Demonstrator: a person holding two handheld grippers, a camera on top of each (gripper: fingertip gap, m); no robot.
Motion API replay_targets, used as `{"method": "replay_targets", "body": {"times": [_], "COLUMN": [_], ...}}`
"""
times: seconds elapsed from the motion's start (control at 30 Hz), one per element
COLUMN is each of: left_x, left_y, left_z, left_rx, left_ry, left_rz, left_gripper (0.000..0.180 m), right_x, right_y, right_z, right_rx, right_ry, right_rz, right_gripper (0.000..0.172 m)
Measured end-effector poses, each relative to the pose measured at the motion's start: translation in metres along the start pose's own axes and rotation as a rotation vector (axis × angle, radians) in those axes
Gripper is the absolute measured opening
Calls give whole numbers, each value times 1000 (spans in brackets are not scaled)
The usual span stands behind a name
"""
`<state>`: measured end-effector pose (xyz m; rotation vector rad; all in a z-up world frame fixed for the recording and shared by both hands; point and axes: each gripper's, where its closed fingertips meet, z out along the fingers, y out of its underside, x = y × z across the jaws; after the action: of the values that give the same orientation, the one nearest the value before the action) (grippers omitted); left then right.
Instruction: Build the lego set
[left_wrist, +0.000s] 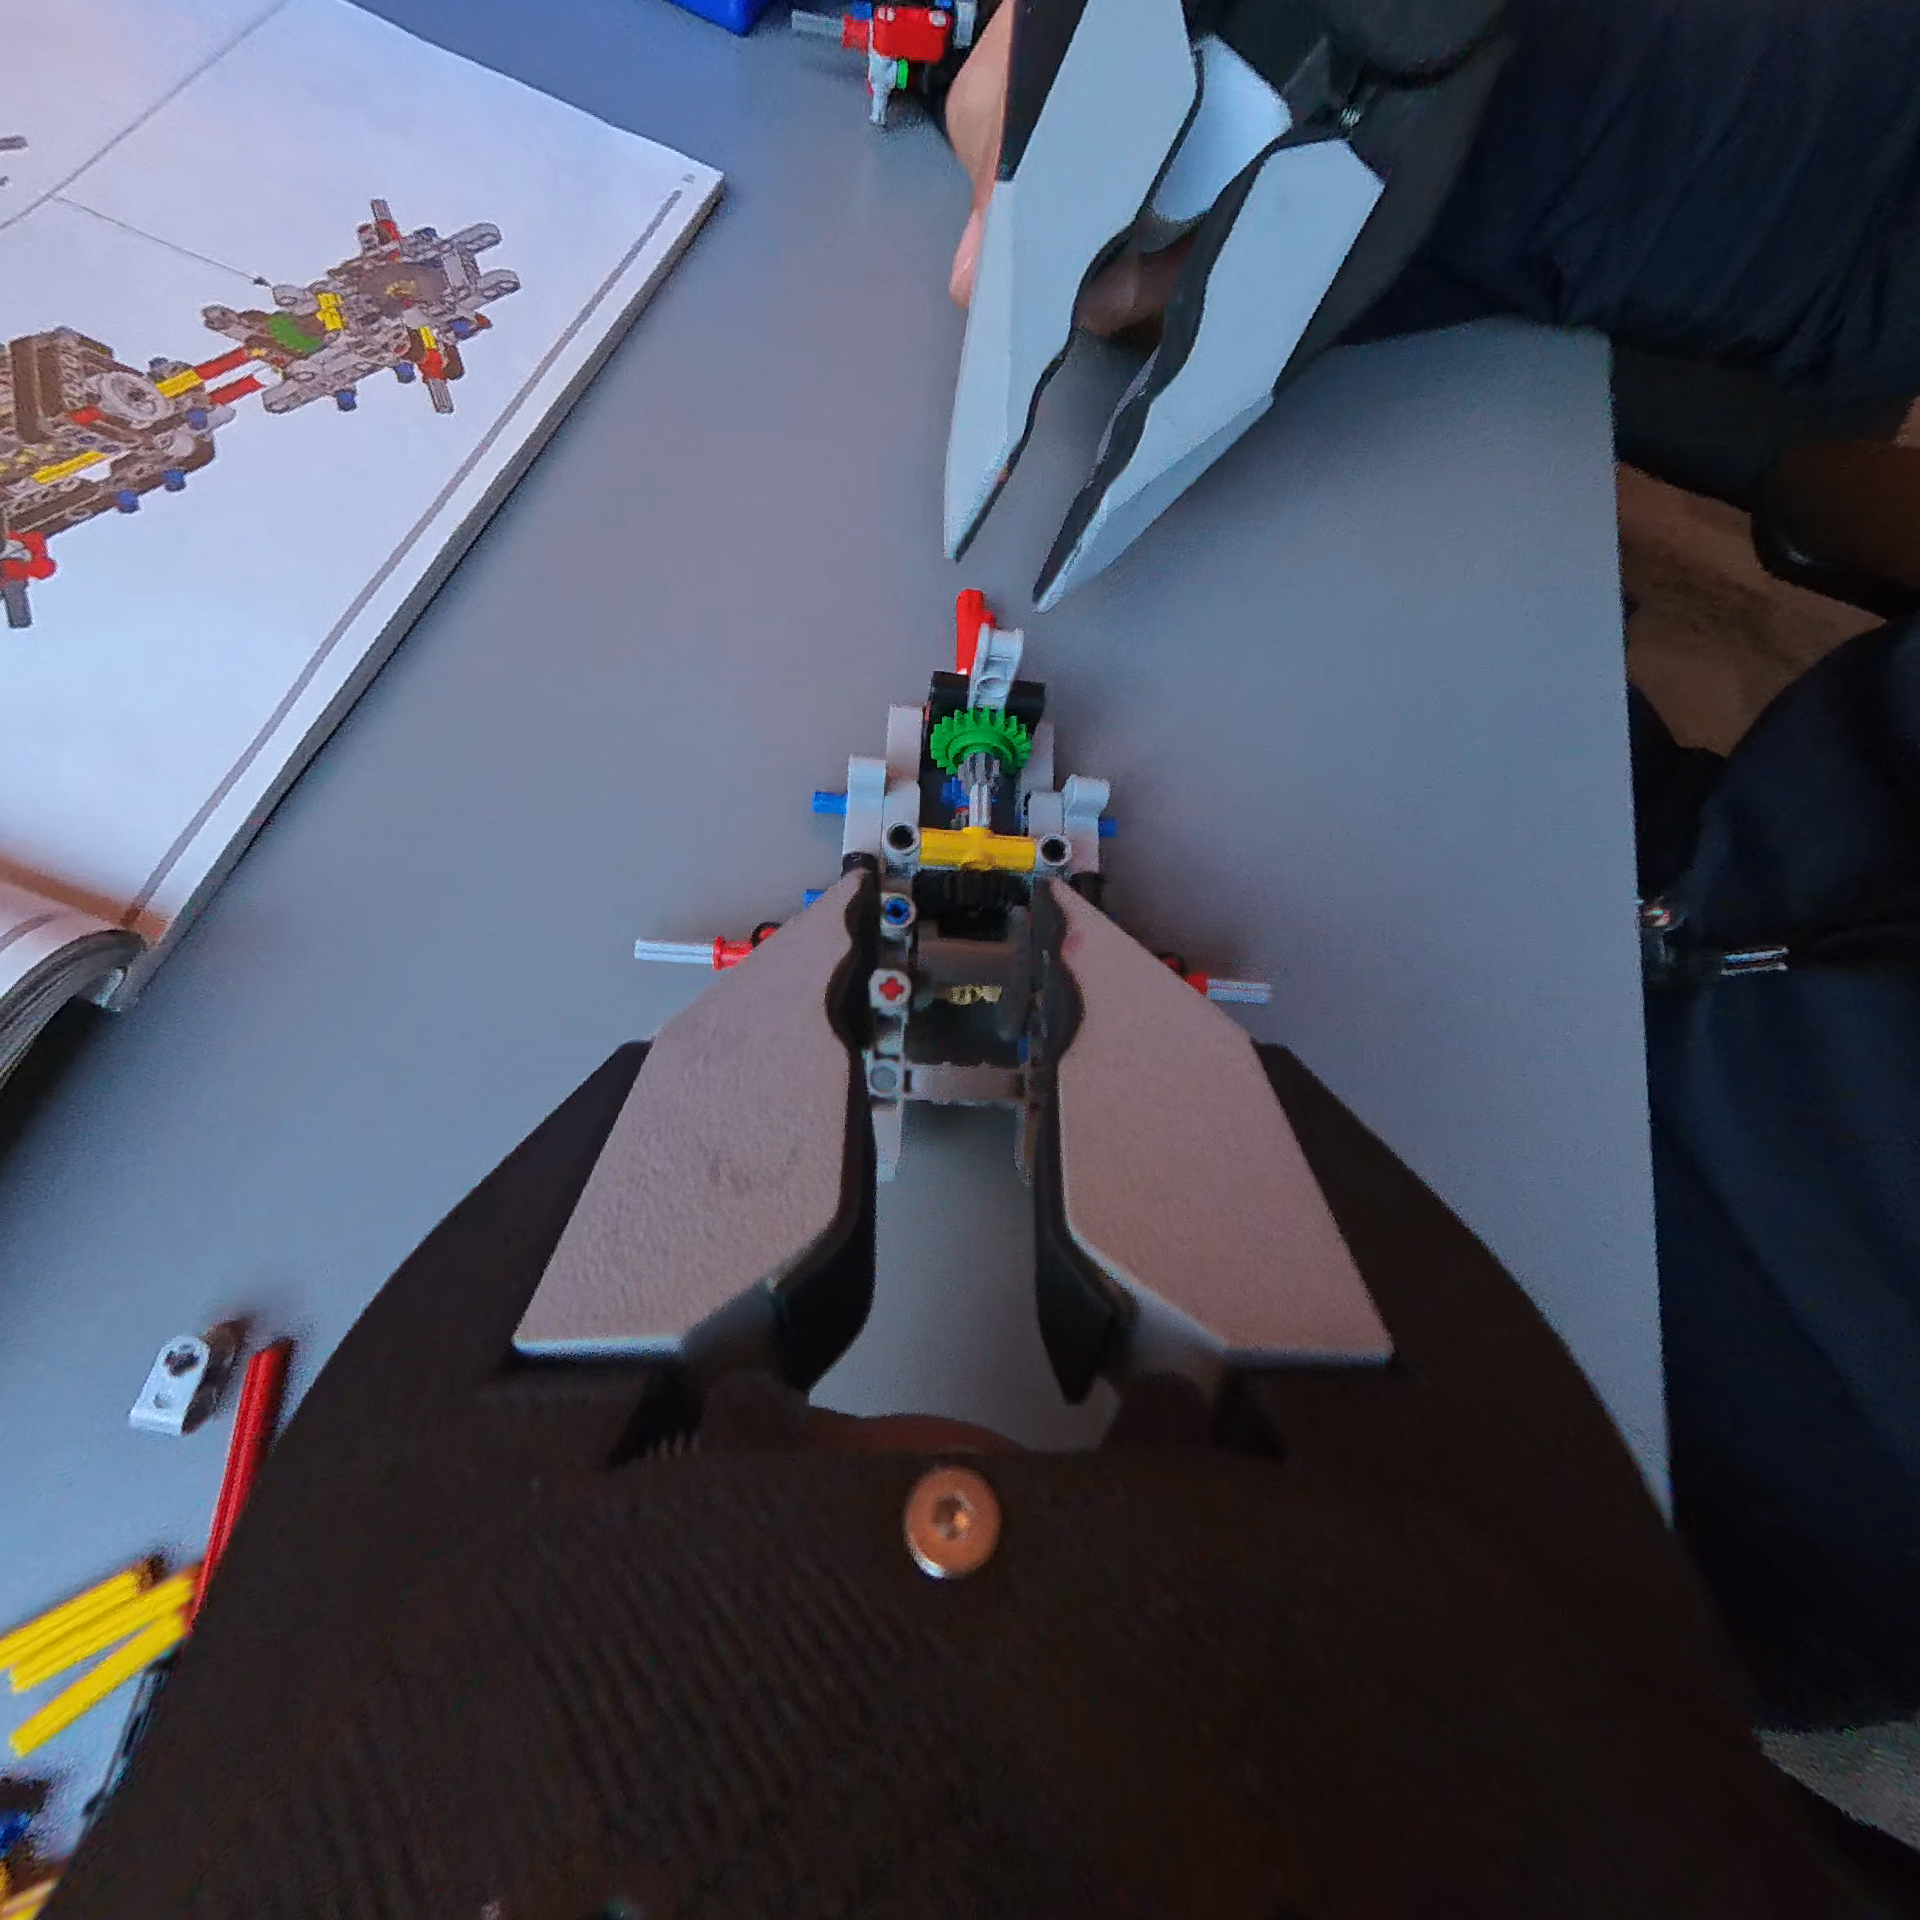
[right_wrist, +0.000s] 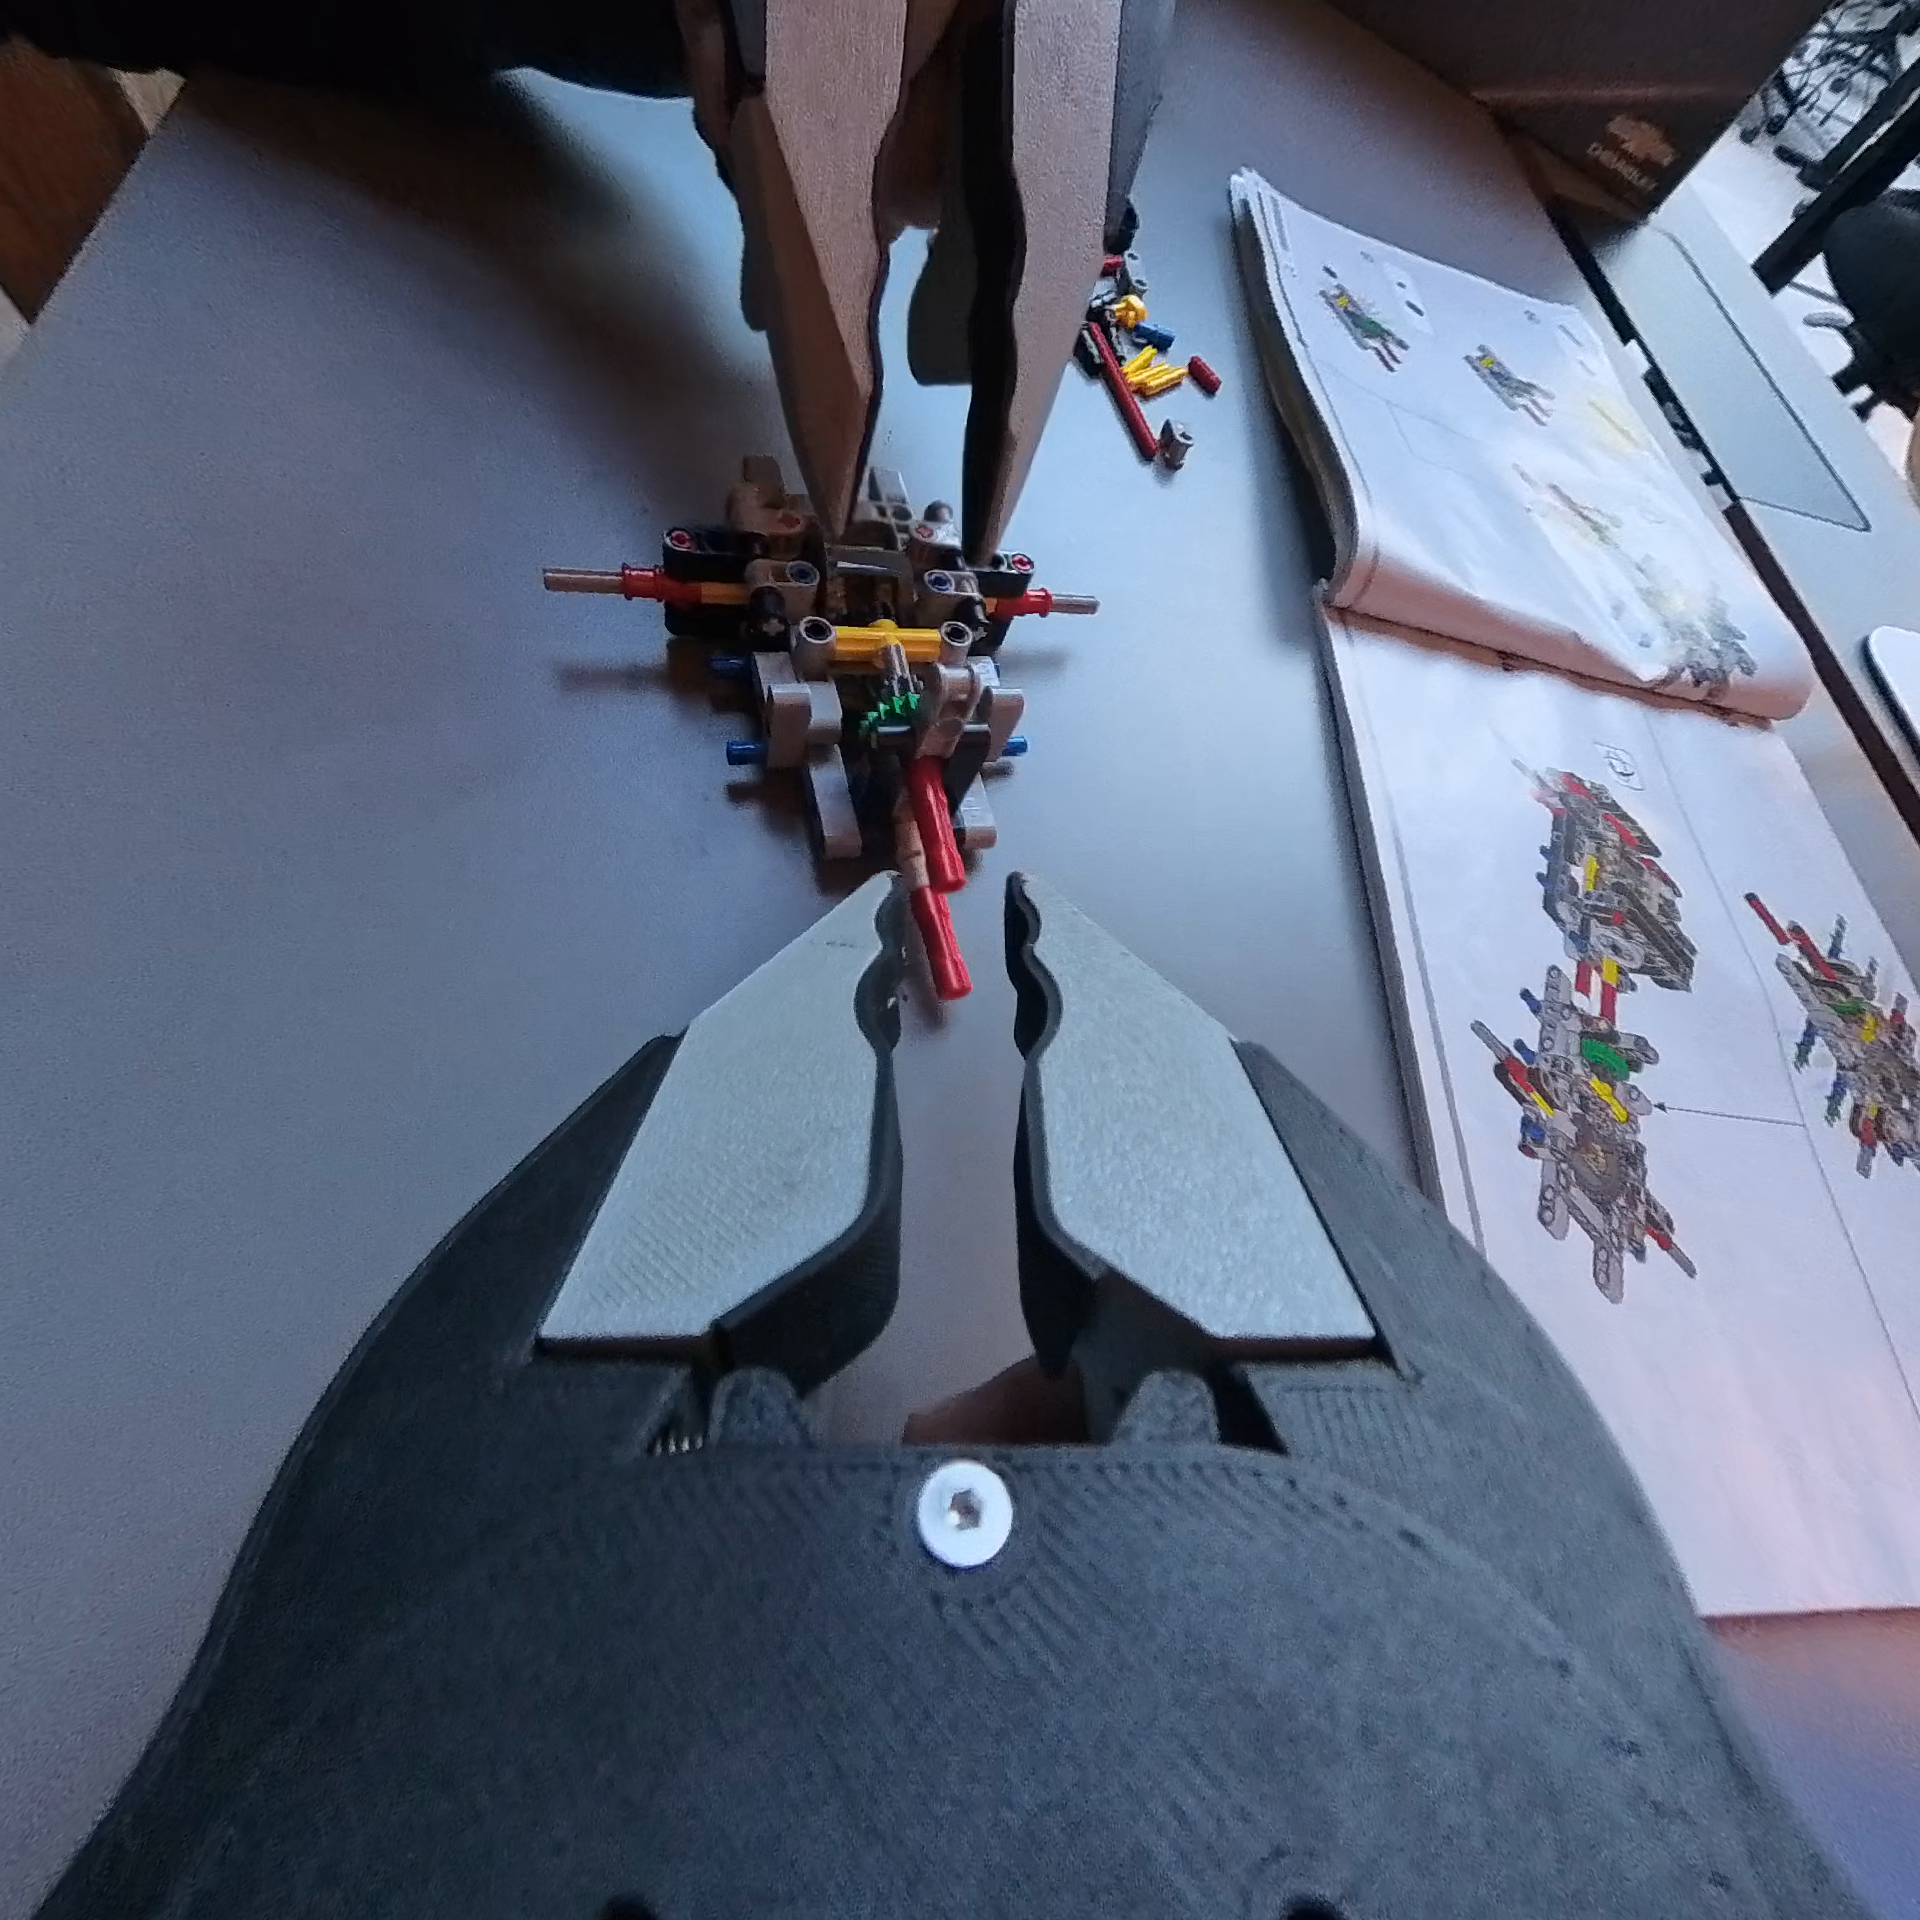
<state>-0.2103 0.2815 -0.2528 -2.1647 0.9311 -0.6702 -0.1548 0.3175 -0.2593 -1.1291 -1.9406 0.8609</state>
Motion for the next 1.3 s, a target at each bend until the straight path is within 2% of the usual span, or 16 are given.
{"method": "replay_targets", "body": {"times": [0.37, 0.67, 0.9, 1.13, 1.3], "left_x": [4, 6, 9, 13, 10], "left_y": [1, -4, -5, -15, -11], "left_z": [13, 13, 20, 20, 22], "left_rx": [-36, -25, -32, 20, -9], "left_ry": [-43, -61, -106, -94, -88], "left_rz": [72, 98, 185, 174, 132], "left_gripper": [21, 28, 7, 0, 0], "right_x": [-4, -7, -9, -10, -10], "right_y": [7, 7, 6, 5, 5], "right_z": [13, 12, 13, 14, 14], "right_rx": [-80, -88, -117, -111, -110], "right_ry": [-39, -61, -81, -80, -82], "right_rz": [-20, -38, -29, -29, -29], "right_gripper": [5, 3, 3, 3, 3]}}
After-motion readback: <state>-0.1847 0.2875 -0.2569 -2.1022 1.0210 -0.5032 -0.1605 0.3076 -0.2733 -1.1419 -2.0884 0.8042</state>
